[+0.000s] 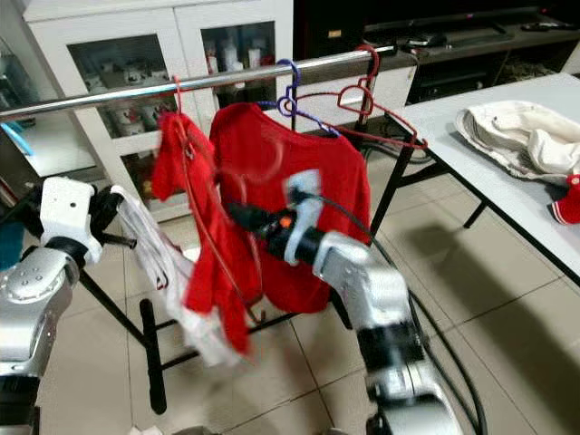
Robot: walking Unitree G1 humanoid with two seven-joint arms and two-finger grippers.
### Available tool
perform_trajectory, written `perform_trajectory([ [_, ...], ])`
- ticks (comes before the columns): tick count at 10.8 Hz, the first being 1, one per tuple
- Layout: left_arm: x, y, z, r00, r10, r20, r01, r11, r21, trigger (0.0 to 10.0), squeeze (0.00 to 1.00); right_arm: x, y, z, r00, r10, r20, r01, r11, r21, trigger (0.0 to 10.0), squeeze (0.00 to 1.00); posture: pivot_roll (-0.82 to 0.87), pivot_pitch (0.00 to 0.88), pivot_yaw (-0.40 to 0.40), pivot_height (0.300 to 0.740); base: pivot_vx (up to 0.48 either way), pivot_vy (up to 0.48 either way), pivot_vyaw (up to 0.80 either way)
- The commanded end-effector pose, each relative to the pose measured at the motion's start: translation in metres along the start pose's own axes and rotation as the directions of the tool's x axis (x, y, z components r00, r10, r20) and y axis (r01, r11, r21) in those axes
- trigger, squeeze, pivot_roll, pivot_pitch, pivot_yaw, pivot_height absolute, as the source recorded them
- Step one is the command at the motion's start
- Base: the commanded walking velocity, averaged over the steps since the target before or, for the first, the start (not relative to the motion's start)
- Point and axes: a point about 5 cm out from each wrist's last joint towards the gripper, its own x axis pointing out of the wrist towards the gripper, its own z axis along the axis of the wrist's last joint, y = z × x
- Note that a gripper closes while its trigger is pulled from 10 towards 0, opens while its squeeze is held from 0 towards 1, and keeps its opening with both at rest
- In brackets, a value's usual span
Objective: Hang hanger
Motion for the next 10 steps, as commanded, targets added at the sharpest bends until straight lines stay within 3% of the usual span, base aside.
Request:
perform_trajectory([
  [1,0.001,0.003,0.009,0.999,-0.001,0.036,0.001,1.0,-0.008,10.0,0.0,0.007,0.006,0.004,0.998,0.051,-0.044,-0.055,0.994,-0.096,10.0,0.0,-0.04,0.0,0.053,0.74,0.0,0.0,0.0],
  [2,0.001,0.006,0.008,0.999,0.013,0.037,-0.013,1.0,-0.018,10.0,0.0,0.011,0.012,0.011,0.99,0.137,0.008,-0.138,0.99,0.033,10.0,0.0,-0.04,0.0,0.051,0.74,0.0,0.0,0.0],
  [3,0.0,0.011,0.005,0.999,0.045,0.027,-0.044,0.999,-0.024,10.0,0.0,0.015,0.003,0.006,0.995,0.076,-0.059,-0.079,0.996,-0.052,10.0,0.0,-0.04,0.0,0.055,0.74,0.0,0.0,0.0],
  [4,0.0,0.013,0.004,0.998,0.06,0.016,-0.06,0.998,-0.02,10.0,0.0,0.014,-0.001,0.013,0.996,0.081,0.029,-0.083,0.994,0.067,10.0,0.0,-0.04,0.0,0.056,0.74,0.0,0.0,0.0],
  [5,0.002,0.02,-0.001,0.996,0.092,-0.019,-0.091,0.995,0.032,10.0,0.0,0.005,-0.013,0.024,0.993,0.029,0.118,-0.045,0.99,0.133,10.0,0.0,-0.04,0.0,0.058,0.74,0.0,0.0,0.0],
  [6,0.009,0.029,-0.005,0.99,0.134,-0.04,-0.132,0.99,0.053,10.0,0.0,-0.005,-0.014,0.035,0.977,0.069,0.202,-0.111,0.973,0.203,10.0,0.0,-0.04,0.0,0.059,0.74,0.0,0.0,0.0],
  [7,0.022,0.035,-0.007,0.99,0.135,-0.03,-0.135,0.991,0.014,10.0,0.0,-0.015,-0.017,0.039,0.967,0.099,0.233,-0.153,0.962,0.227,10.0,0.0,-0.04,0.0,0.059,0.74,0.0,0.0,0.0],
  [9,0.048,-0.002,-0.001,0.997,-0.071,0.031,0.074,0.99,-0.122,10.0,0.0,-0.023,-0.021,0.043,0.966,0.116,0.232,-0.18,0.944,0.277,10.0,0.0,-0.06,0.0,0.056,0.74,0.0,0.0,0.0],
  [10,0.056,-0.055,-0.014,0.939,-0.344,-0.015,0.342,0.937,-0.074,10.0,0.0,-0.021,-0.014,0.049,0.955,0.161,0.25,-0.237,0.921,0.311,10.0,0.0,-0.06,0.0,0.056,0.74,0.0,0.0,0.0],
])
